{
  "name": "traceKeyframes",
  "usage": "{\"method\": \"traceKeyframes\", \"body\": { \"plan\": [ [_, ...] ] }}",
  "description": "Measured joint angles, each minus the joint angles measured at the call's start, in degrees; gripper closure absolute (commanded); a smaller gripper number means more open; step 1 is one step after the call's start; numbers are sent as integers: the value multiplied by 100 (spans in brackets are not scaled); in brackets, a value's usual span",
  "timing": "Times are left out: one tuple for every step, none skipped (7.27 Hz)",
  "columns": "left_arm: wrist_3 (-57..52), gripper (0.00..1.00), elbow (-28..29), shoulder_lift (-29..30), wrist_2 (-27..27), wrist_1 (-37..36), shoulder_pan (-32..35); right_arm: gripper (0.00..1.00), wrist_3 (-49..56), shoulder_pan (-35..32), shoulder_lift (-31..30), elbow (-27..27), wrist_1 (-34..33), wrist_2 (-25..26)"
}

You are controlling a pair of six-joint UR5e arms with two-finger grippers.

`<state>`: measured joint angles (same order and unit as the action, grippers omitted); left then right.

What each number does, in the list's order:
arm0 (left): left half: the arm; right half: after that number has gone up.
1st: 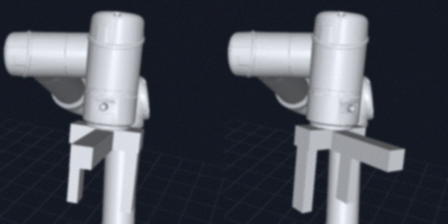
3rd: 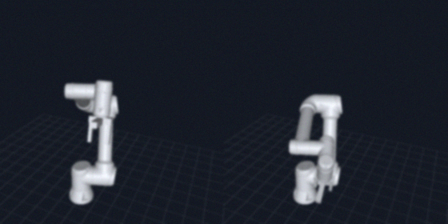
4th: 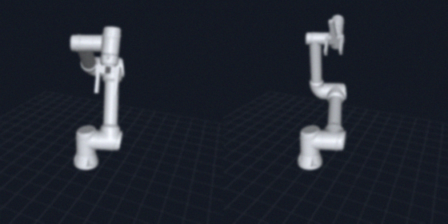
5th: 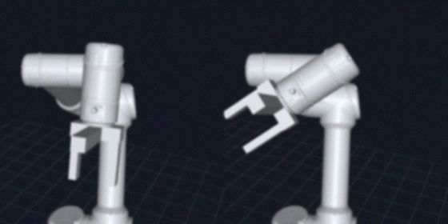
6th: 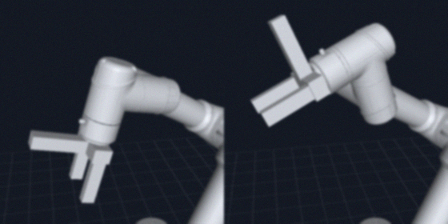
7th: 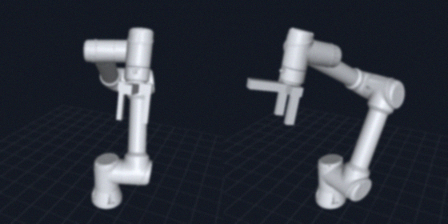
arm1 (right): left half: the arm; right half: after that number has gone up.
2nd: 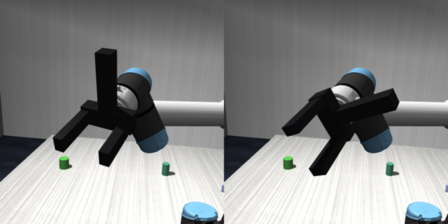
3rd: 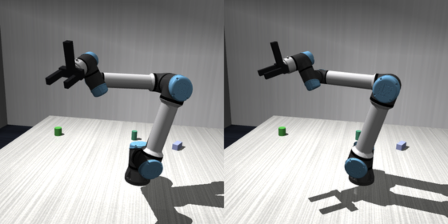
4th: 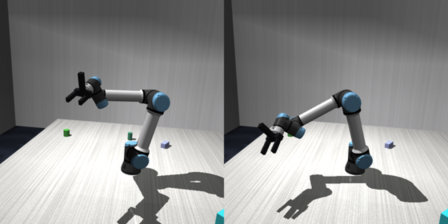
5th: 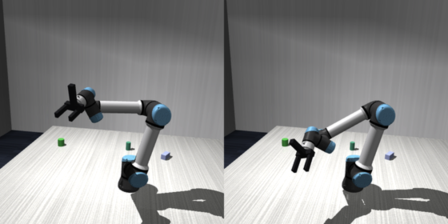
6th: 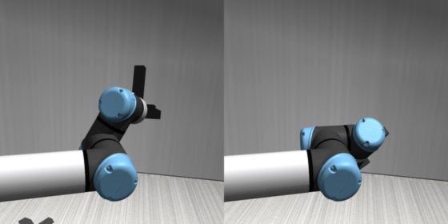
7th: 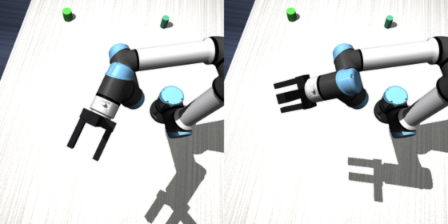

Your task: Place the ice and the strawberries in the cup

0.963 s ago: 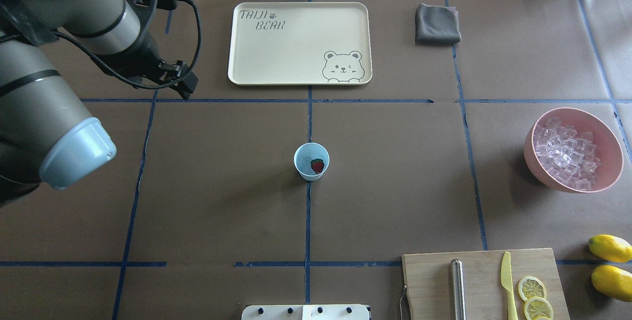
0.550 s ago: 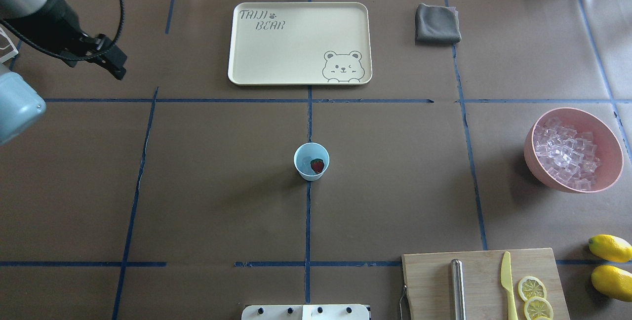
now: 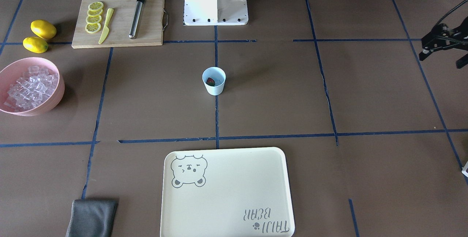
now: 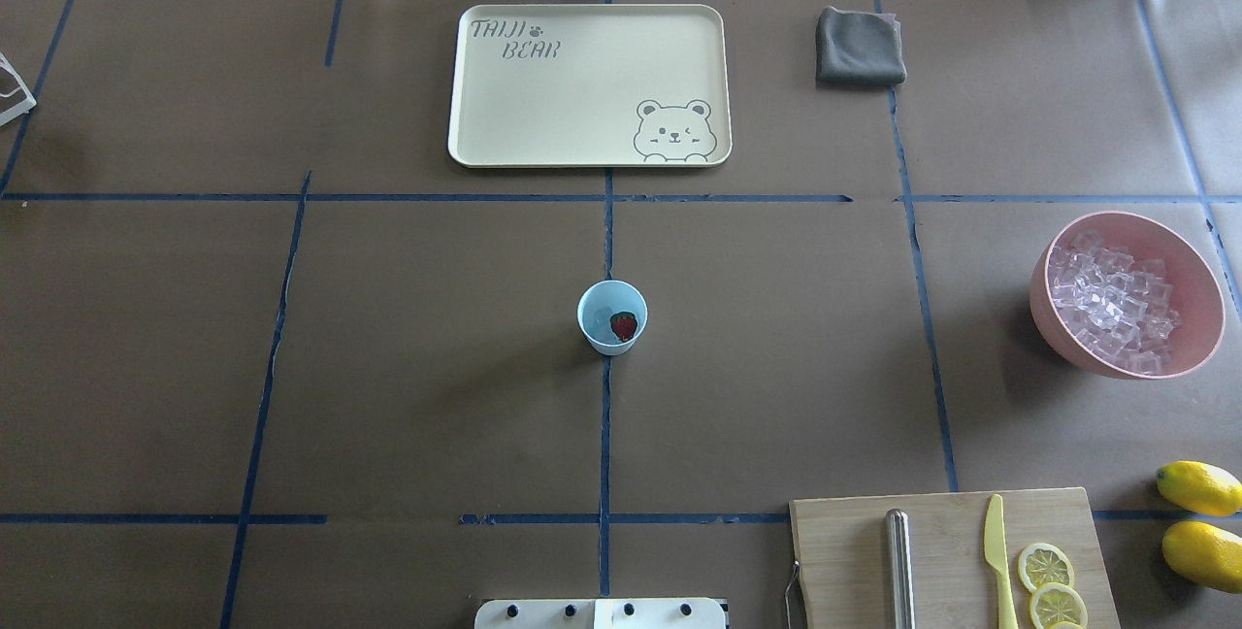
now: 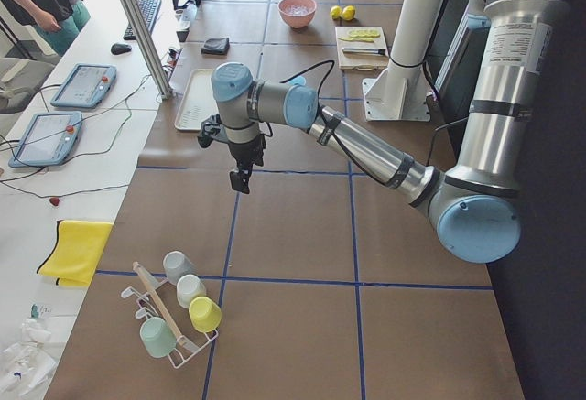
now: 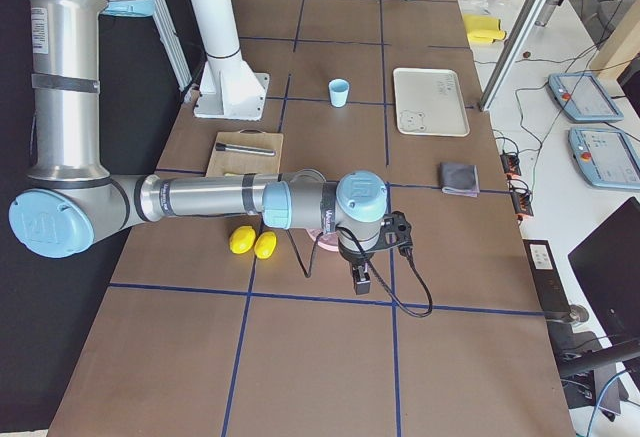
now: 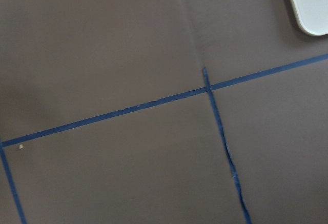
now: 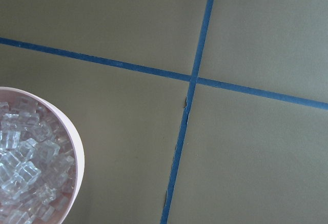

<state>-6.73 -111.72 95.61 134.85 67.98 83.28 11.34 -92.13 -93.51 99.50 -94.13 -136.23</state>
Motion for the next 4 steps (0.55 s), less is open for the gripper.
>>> {"method": "traceKeyframes", "body": {
  "plan": [
    [-174, 0, 71, -331, 54, 40, 238, 0, -2, -1, 0, 0, 0, 0],
    [-223, 0, 106, -580, 68, 67, 385, 0, -8, 0, 0, 1, 0, 0],
    [-225, 0, 166, -769, 60, 75, 458, 0, -13, -1, 0, 5, 0, 0],
    [-222, 0, 277, -869, 54, 88, 485, 0, -16, -3, 0, 12, 0, 0]
  ]
}}
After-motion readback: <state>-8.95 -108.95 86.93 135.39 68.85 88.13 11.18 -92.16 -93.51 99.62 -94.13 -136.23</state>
